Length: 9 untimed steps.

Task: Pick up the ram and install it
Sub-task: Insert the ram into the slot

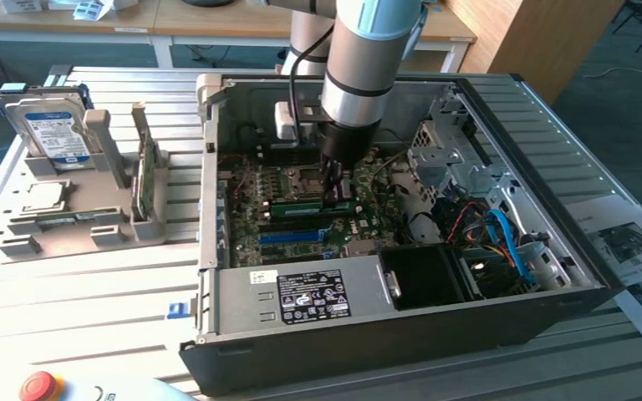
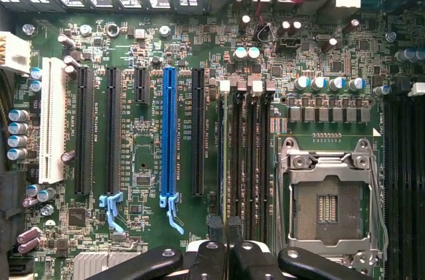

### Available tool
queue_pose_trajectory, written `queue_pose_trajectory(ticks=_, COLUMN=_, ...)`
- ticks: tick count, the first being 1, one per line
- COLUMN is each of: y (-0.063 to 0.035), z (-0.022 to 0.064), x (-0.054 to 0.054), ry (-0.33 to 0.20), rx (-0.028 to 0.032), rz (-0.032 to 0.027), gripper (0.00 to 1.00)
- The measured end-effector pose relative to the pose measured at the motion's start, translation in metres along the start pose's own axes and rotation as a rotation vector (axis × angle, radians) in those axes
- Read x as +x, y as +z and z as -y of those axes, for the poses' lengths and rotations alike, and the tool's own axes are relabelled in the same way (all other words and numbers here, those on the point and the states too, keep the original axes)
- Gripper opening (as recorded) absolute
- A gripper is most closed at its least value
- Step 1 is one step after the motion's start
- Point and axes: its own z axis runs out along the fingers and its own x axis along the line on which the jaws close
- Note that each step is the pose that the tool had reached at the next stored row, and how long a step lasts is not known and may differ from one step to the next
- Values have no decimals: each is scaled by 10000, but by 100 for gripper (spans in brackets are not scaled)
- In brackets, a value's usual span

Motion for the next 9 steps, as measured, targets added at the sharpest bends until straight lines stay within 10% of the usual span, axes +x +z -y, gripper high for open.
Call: queue_pose_trajectory(ticks=9, y=1, z=0, x=0, ry=0, rx=1, rz=3, gripper=12)
